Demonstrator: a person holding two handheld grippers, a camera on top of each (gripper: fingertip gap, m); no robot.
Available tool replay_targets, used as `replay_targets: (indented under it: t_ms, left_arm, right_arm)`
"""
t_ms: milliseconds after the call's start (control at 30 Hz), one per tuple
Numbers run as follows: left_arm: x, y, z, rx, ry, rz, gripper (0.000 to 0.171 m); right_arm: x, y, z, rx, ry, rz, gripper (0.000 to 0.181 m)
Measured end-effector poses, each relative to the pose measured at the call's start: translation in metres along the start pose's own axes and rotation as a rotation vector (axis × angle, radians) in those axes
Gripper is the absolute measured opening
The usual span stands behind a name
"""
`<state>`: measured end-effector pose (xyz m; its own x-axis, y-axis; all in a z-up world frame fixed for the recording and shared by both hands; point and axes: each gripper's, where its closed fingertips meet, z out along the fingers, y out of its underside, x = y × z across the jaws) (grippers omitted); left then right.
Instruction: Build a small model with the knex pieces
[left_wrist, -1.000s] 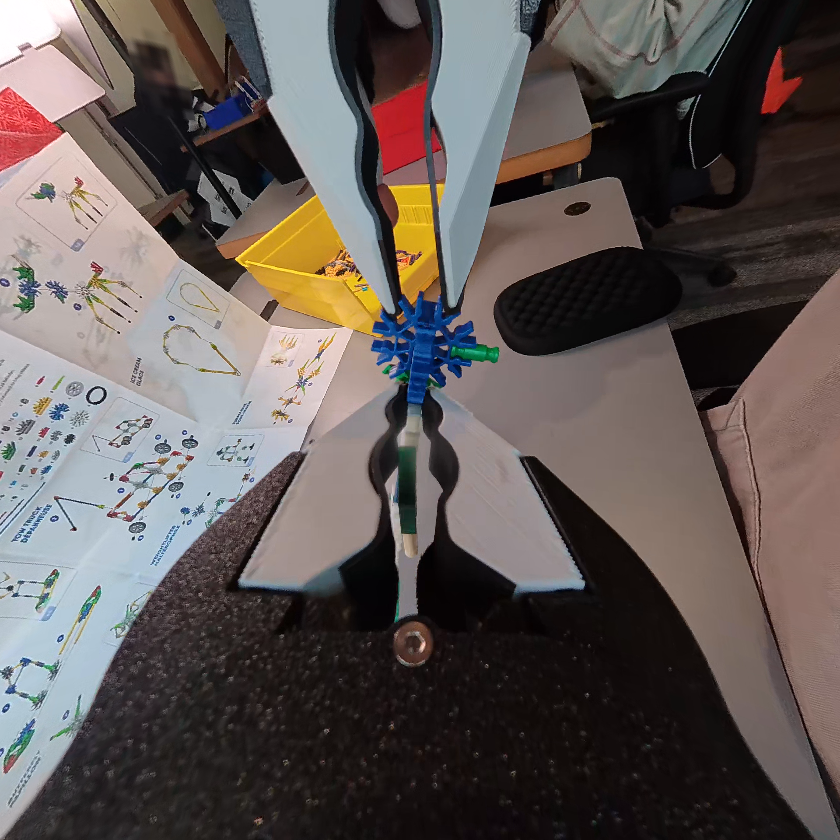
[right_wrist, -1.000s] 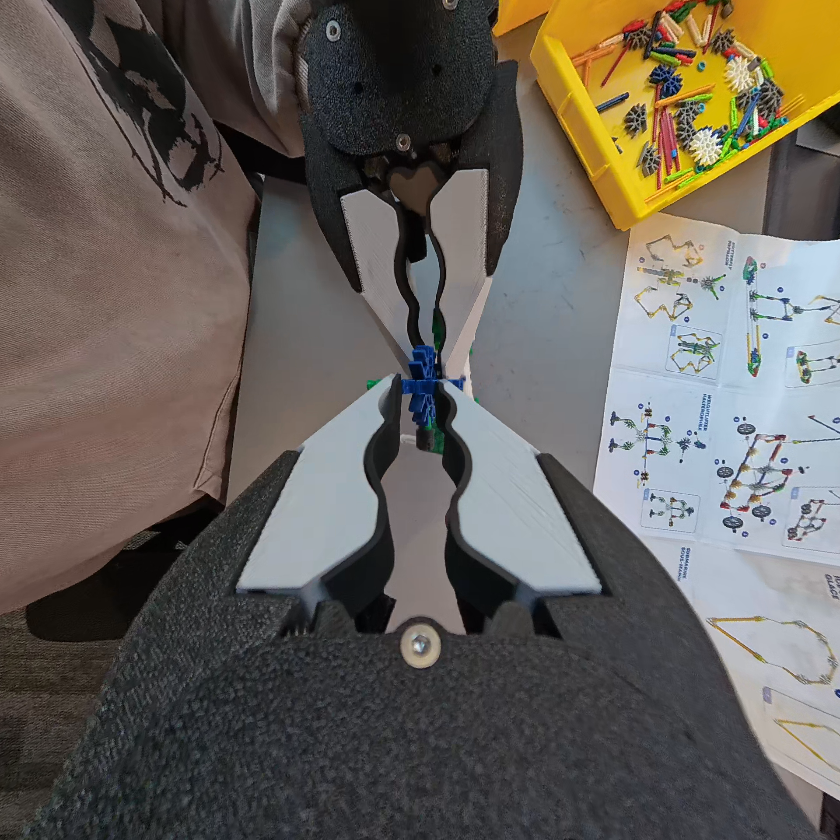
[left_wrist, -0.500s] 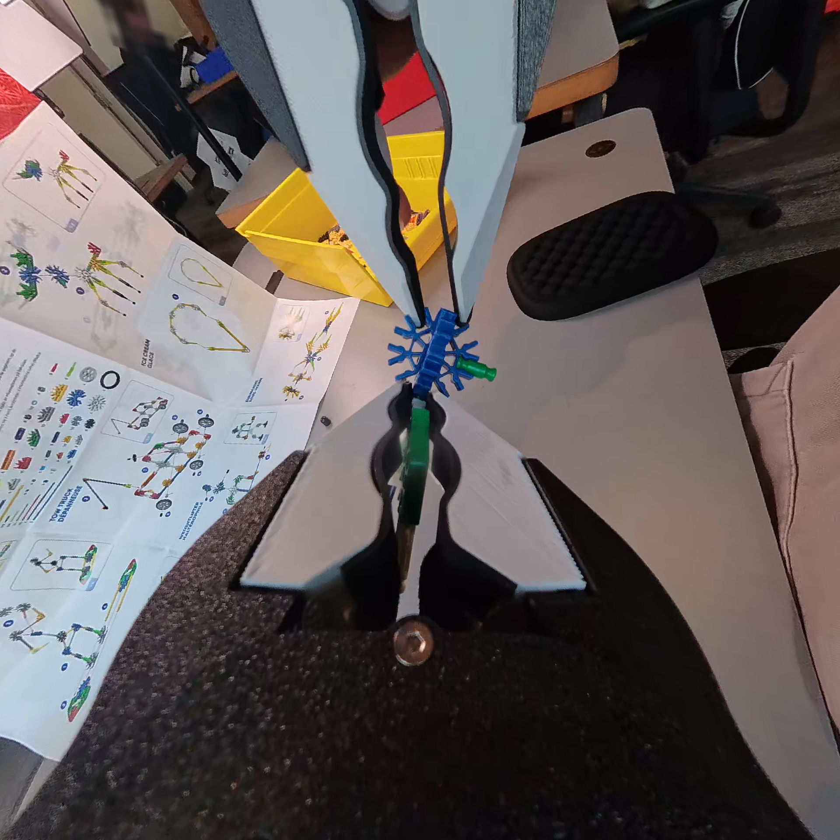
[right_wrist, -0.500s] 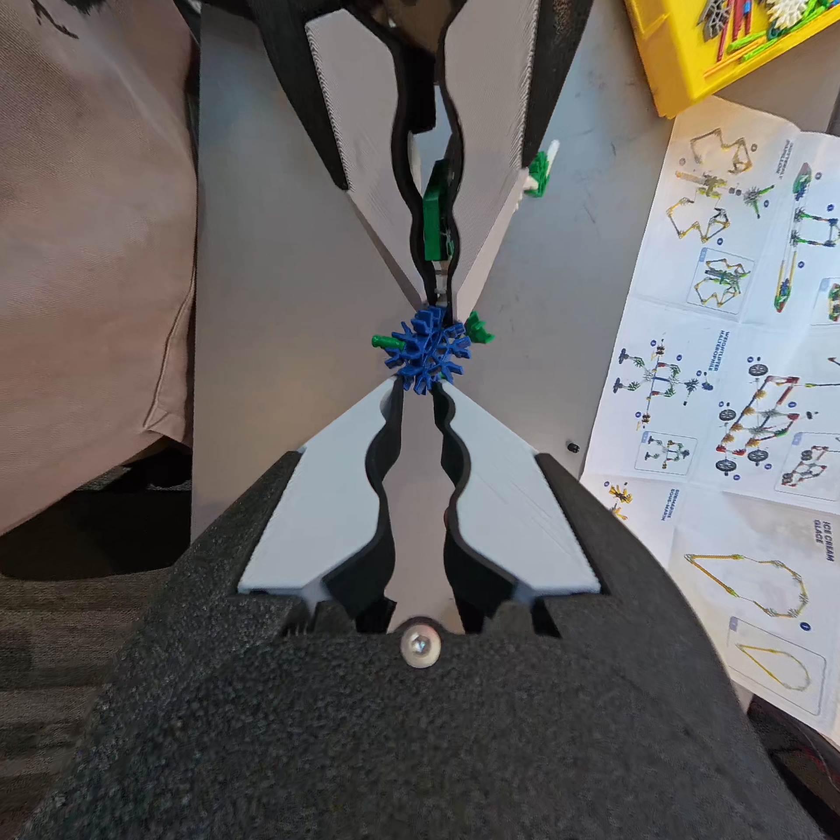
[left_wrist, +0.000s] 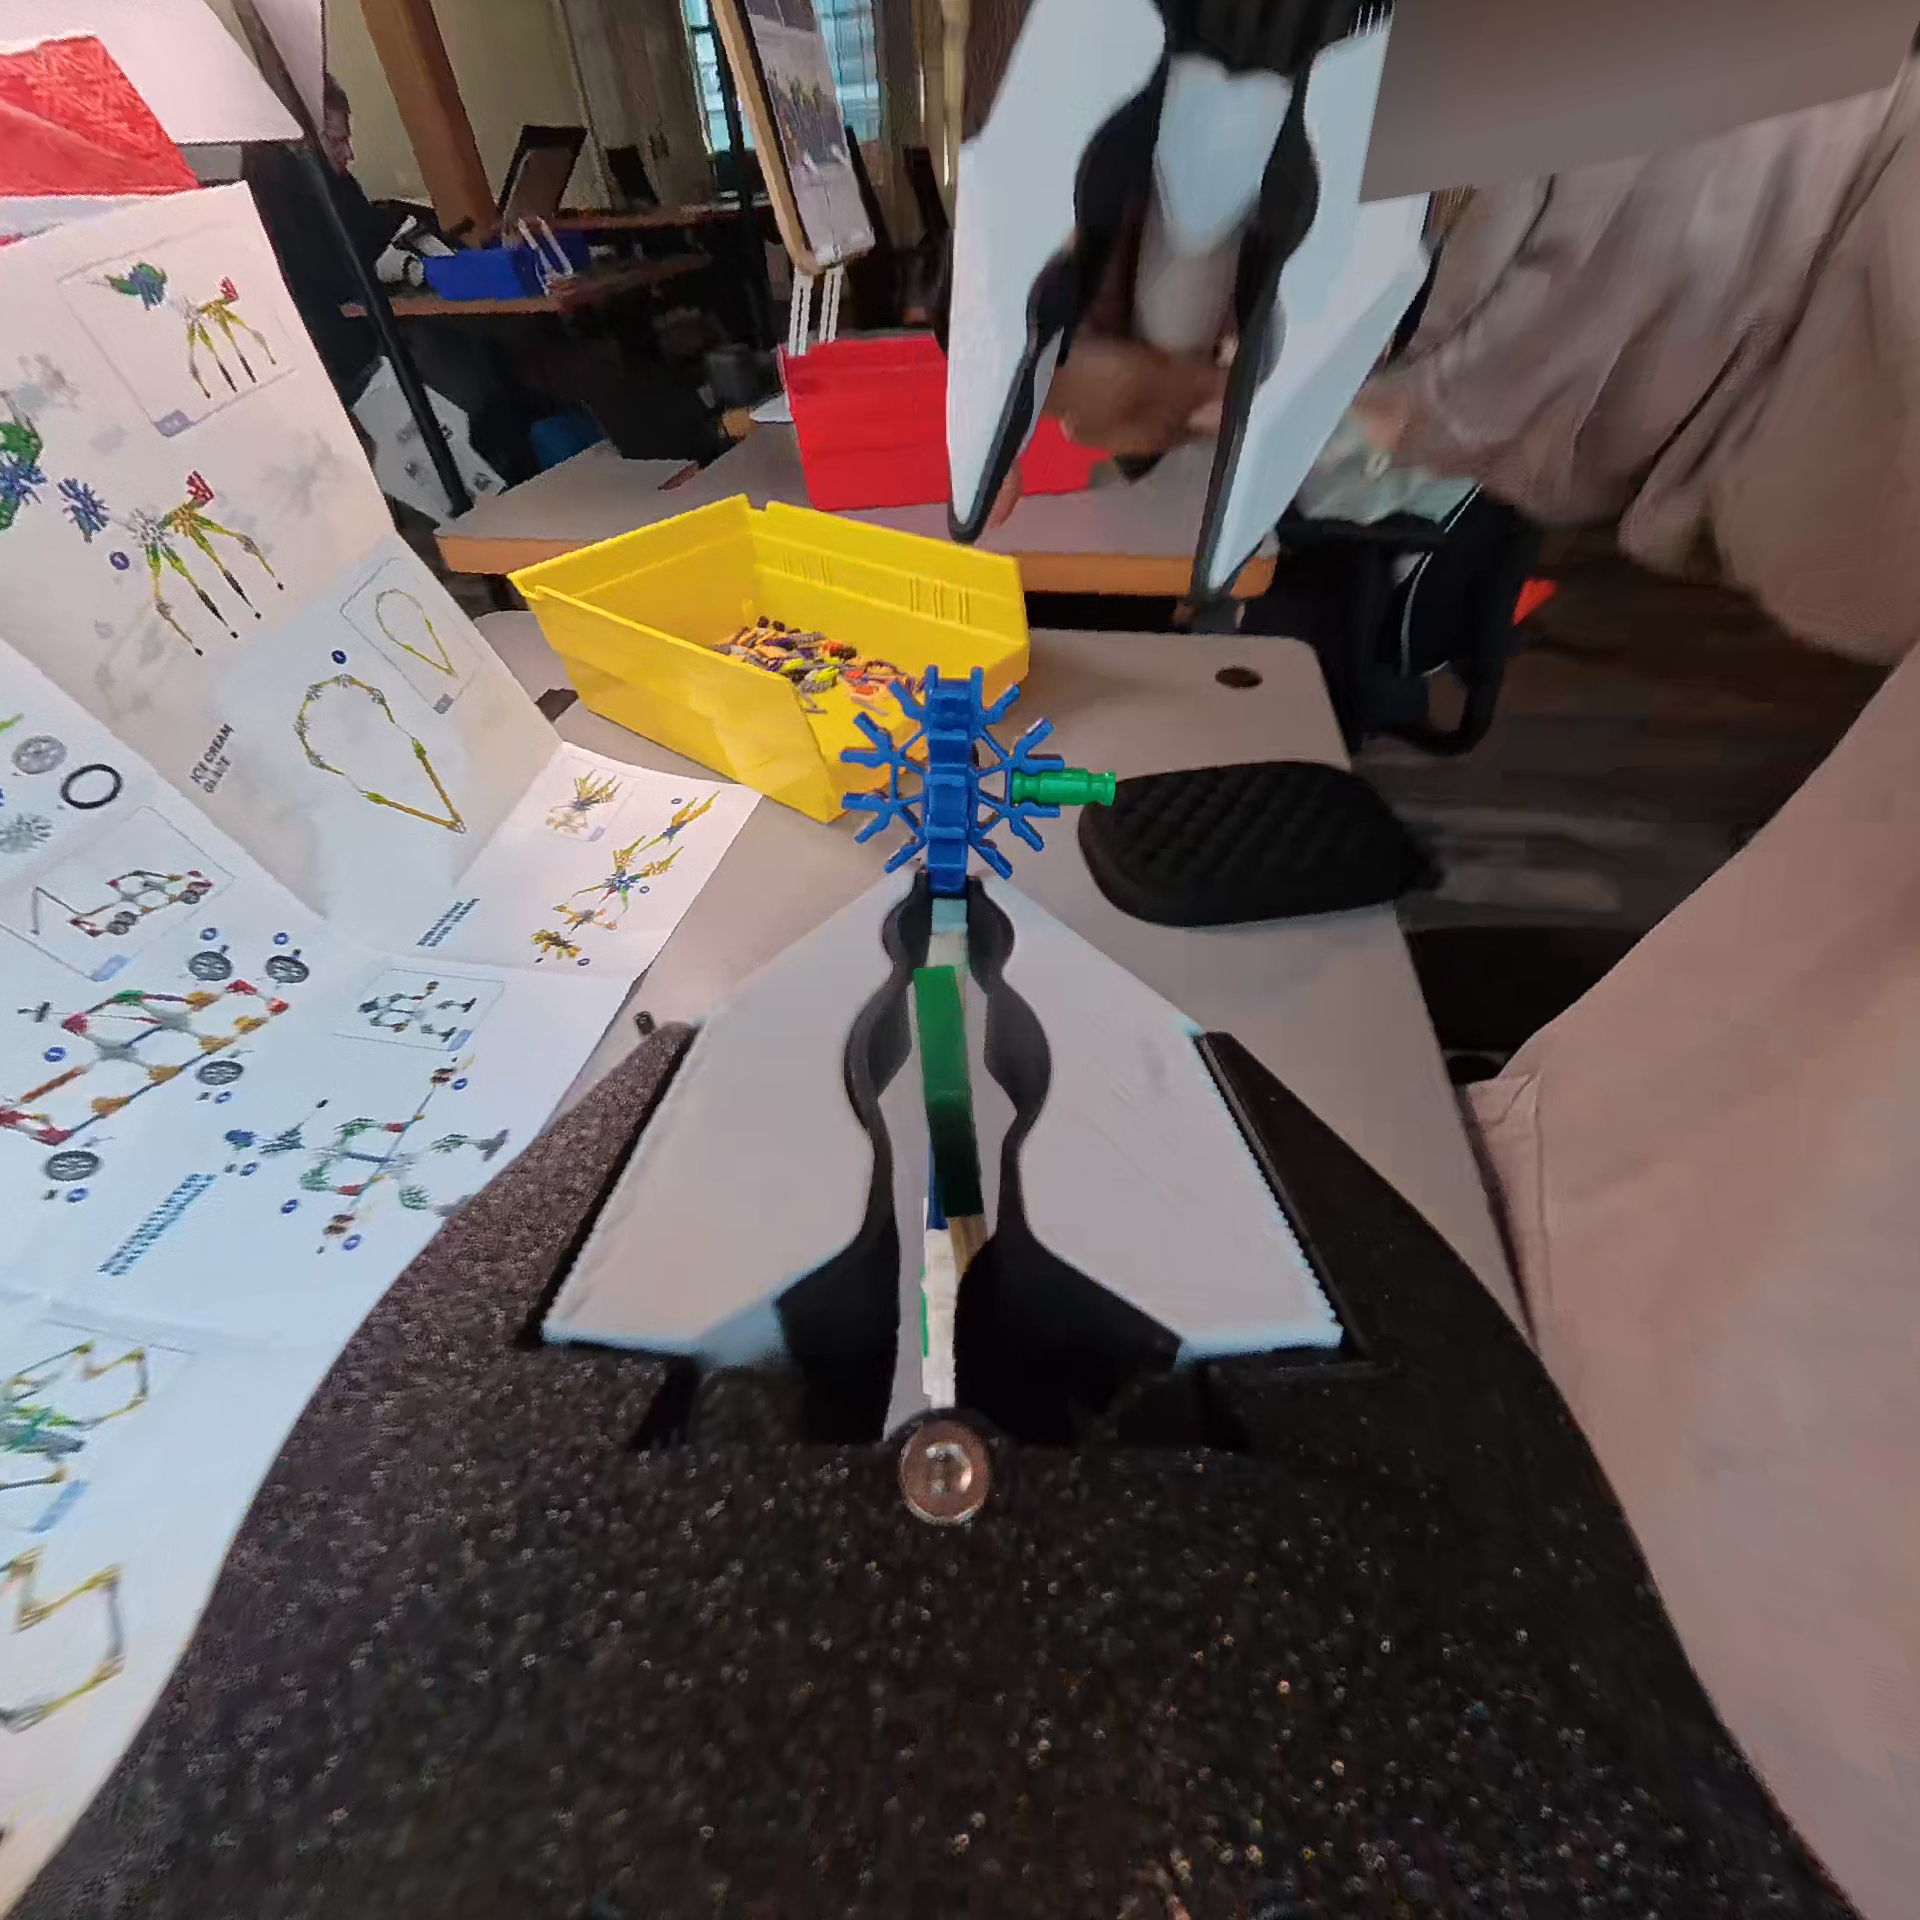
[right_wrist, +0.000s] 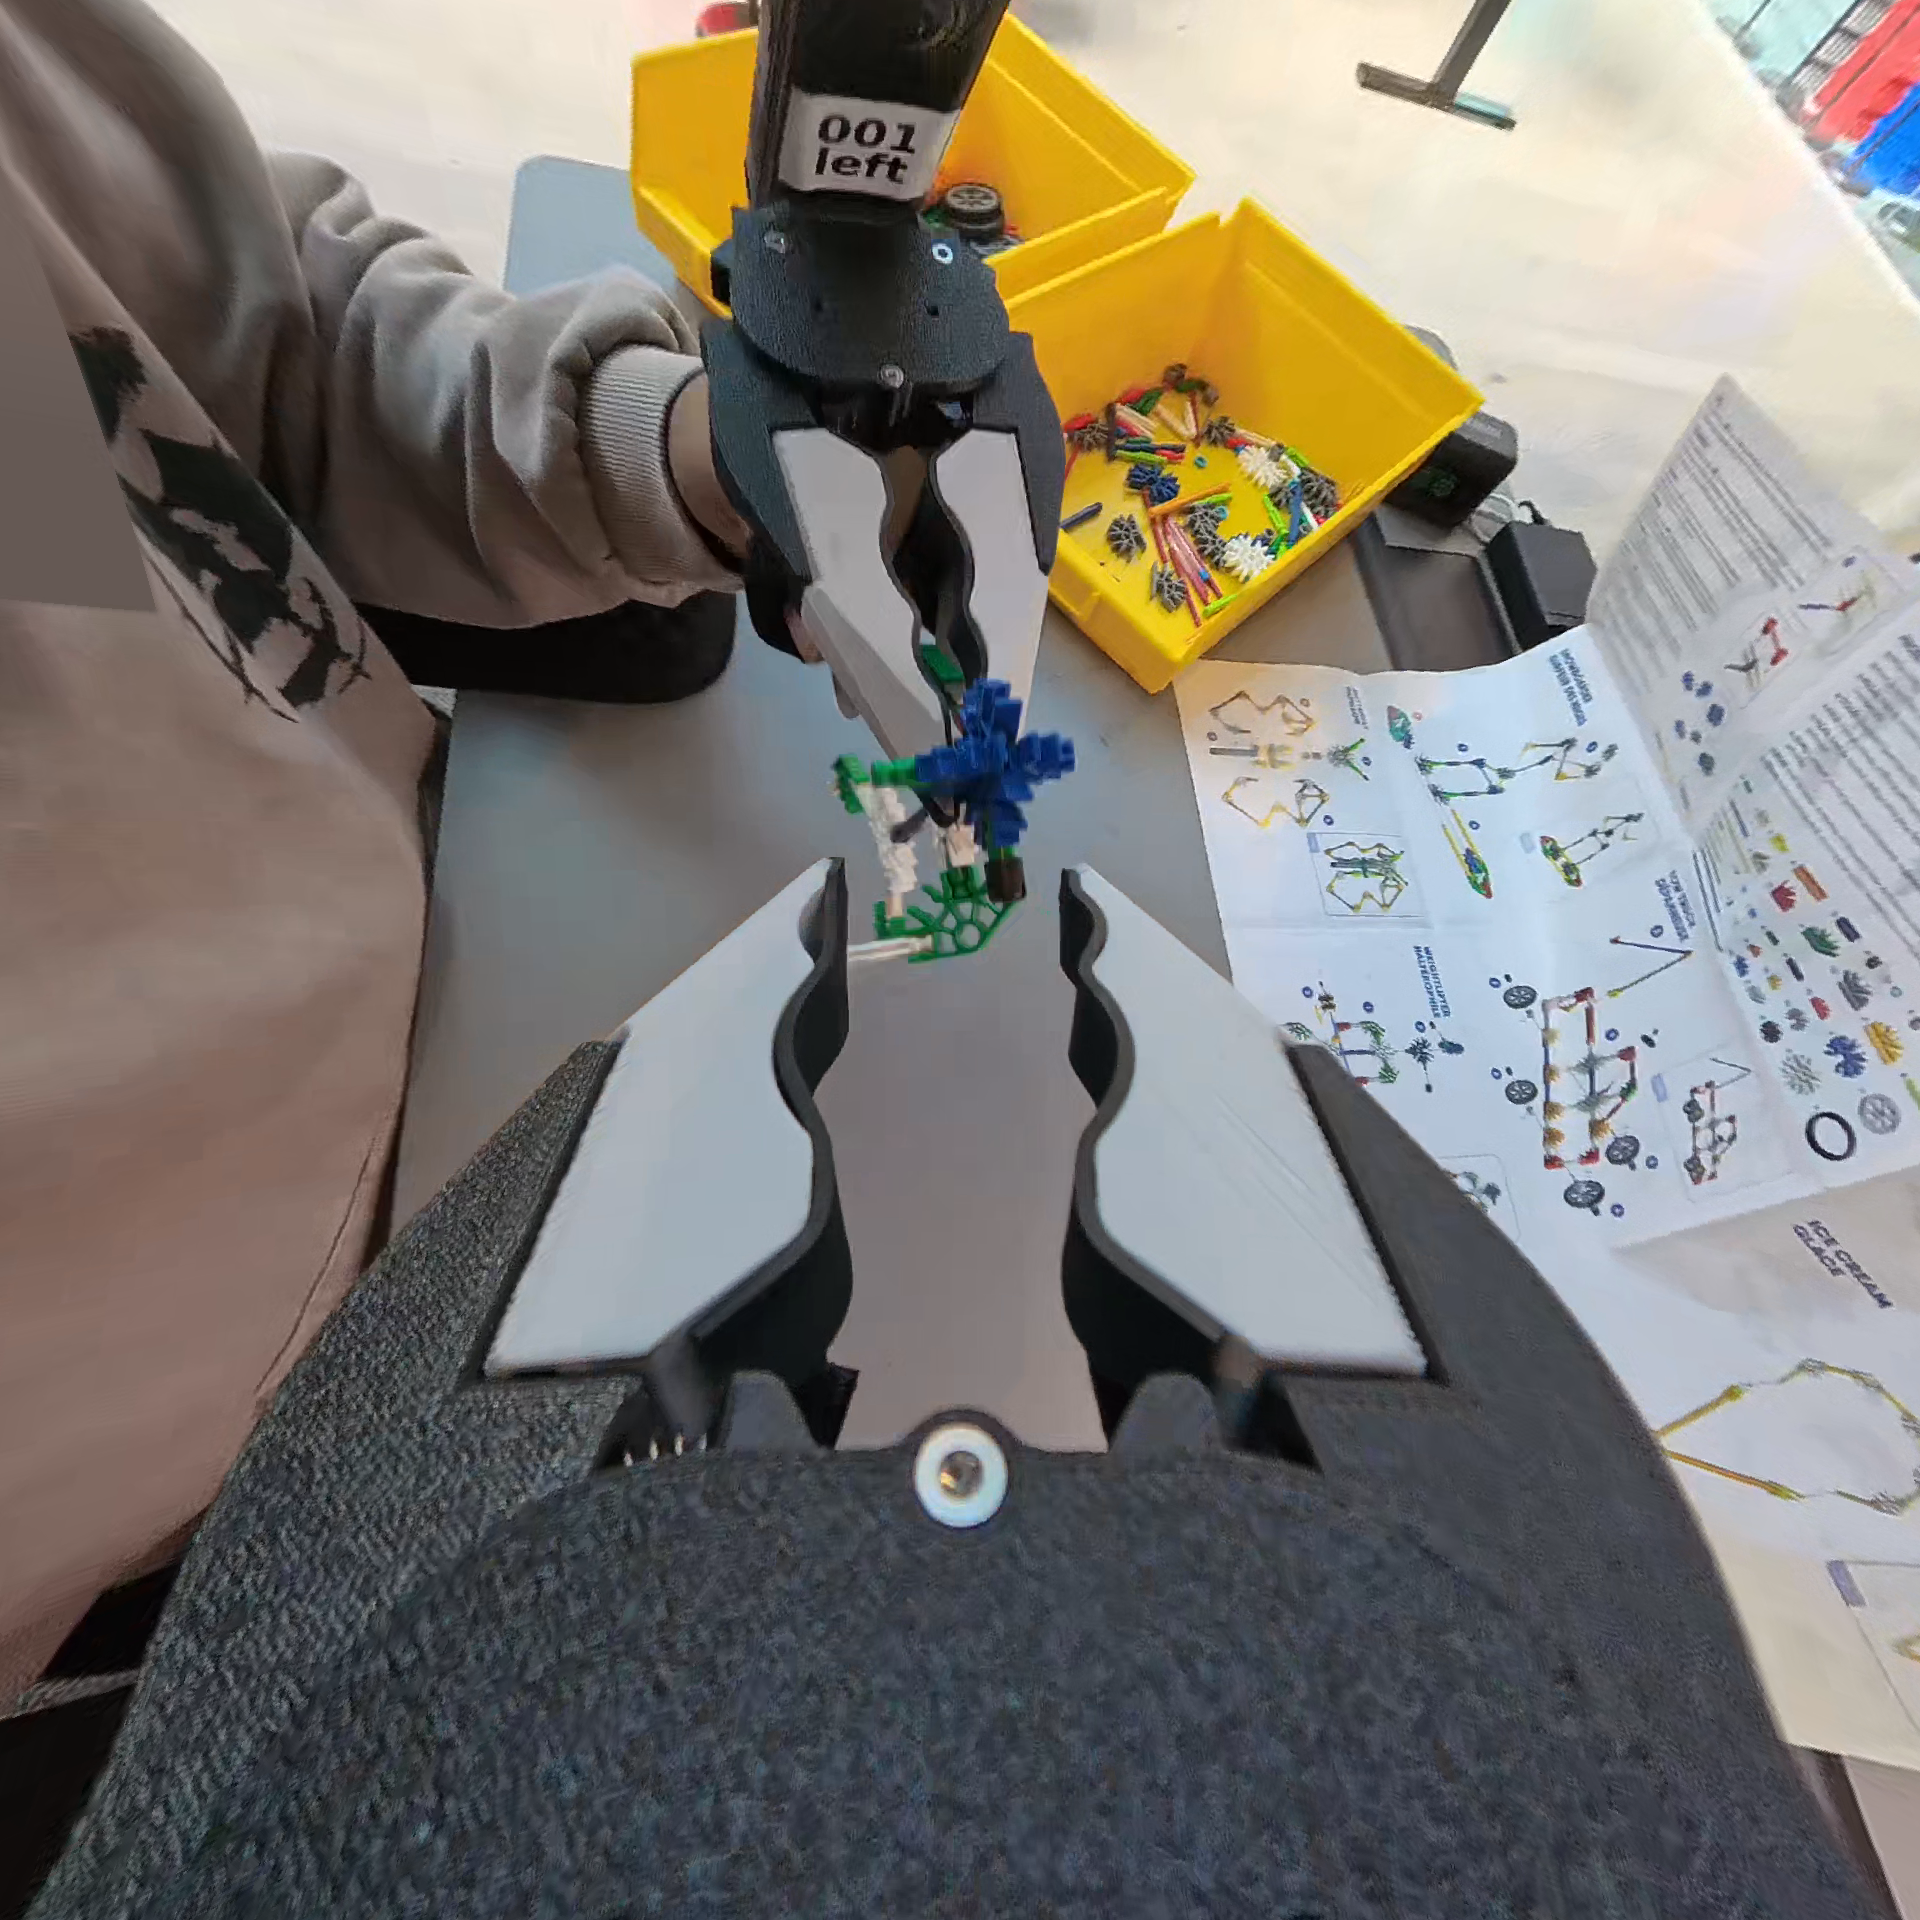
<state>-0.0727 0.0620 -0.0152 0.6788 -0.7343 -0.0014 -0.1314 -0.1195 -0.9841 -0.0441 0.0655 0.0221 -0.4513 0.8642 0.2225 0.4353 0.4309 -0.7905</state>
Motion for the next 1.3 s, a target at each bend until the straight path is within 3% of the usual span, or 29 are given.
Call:
replay_targets:
  t_ms: [167, 300, 433, 500, 667, 800, 1100, 1300]
  left_arm:
    - [-0.003, -0.013, -0.007, 0.151, 0.114, -0.226, 0.004]
    - [-0.003, -0.013, -0.006, 0.210, 0.168, -0.336, 0.004]
    - [-0.006, -0.002, -0.002, 0.241, 0.203, -0.441, 0.004]
    - [-0.010, 0.009, 0.001, 0.239, 0.195, -0.476, 0.004]
    - [-0.017, 0.032, 0.002, 0.186, 0.230, -0.532, 0.013]
    - [-0.024, 0.053, 0.002, 0.122, 0.254, -0.583, 0.016]
    - [-0.015, 0.104, 0.010, -0.096, 0.346, -0.579, 0.013]
    - [-0.023, 0.127, 0.017, -0.182, 0.291, -0.618, 0.006]
  right_arm:
    - [0.003, 0.017, 0.029, 0.157, 0.006, 0.115, 0.036]
    - [0.004, 0.014, 0.046, 0.293, -0.093, 0.251, 0.030]
    - [0.002, 0.020, 0.064, 0.300, -0.197, 0.365, 0.006]
    - [0.003, 0.030, 0.072, 0.271, -0.251, 0.461, 0.005]
    - [0.003, 0.048, 0.080, 0.290, -0.474, 0.734, 0.004]
    - [0.009, 0.066, 0.086, 0.286, -0.558, 0.841, 0.004]
    - [0.016, 0.097, 0.107, 0.272, -0.631, 0.951, 0.005]
    - [0.021, 0.116, 0.118, 0.294, -0.612, 0.962, 0.005]
